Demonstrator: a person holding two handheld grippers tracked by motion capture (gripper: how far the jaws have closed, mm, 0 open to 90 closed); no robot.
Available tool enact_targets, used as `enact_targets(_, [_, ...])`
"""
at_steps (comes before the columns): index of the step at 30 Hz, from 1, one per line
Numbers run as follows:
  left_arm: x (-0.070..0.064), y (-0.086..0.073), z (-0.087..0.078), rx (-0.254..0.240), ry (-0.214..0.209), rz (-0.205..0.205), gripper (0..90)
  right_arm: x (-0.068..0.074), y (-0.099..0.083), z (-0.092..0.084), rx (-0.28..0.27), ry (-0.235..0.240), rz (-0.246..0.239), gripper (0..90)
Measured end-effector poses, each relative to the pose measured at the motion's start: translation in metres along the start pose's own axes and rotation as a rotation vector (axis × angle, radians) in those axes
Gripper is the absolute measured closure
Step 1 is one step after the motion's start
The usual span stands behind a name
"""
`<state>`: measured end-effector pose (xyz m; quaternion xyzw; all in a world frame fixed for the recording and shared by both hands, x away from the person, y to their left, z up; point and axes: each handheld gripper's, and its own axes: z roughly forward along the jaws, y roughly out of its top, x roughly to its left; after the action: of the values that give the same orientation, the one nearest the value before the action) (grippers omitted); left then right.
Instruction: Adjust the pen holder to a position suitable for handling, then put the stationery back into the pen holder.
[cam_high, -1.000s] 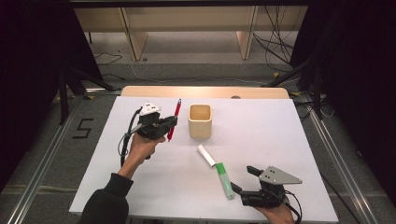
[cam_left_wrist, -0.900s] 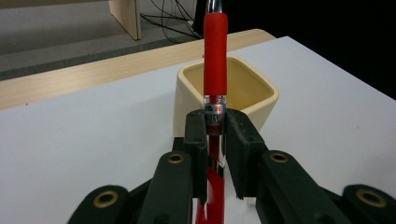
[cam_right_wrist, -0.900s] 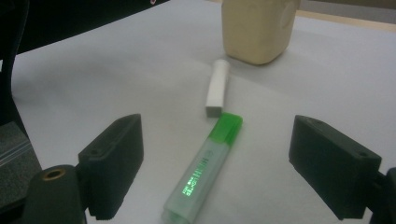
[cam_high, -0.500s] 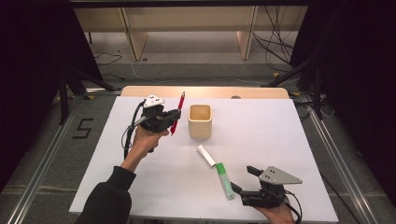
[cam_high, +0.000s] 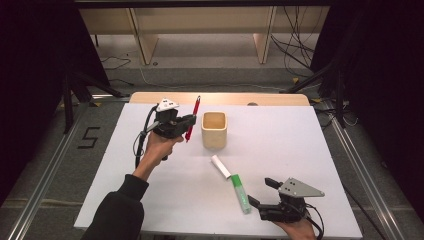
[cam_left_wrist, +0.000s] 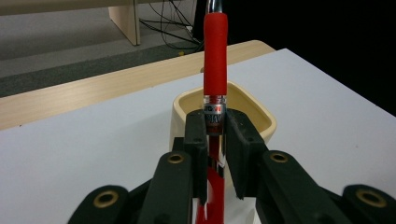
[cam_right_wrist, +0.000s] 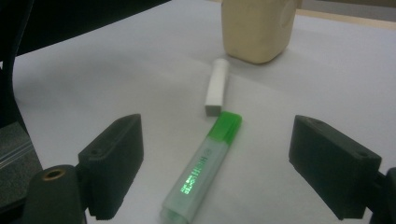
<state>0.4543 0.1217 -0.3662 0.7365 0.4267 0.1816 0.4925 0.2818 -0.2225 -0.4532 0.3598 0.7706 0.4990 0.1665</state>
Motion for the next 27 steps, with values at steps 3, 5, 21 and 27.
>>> enact_targets(3, [-0.001, 0.002, 0.003, -0.008, -0.002, -0.009, 78.8, -0.002, -0.001, 0.0, -0.002, 0.002, 0.005, 18.7])
enact_targets(5, [-0.001, 0.004, 0.004, -0.007, -0.003, -0.004, 78.8, -0.003, -0.001, -0.001, -0.005, 0.0, 0.004, 18.7])
enact_targets(21, [-0.006, 0.005, 0.013, -0.008, -0.019, -0.01, 78.8, -0.001, -0.001, -0.001, -0.005, -0.002, 0.007, 18.6])
enact_targets(27, [-0.008, 0.007, 0.019, -0.012, -0.028, -0.026, 78.8, -0.002, -0.001, -0.001, -0.003, 0.0, 0.007, 18.6])
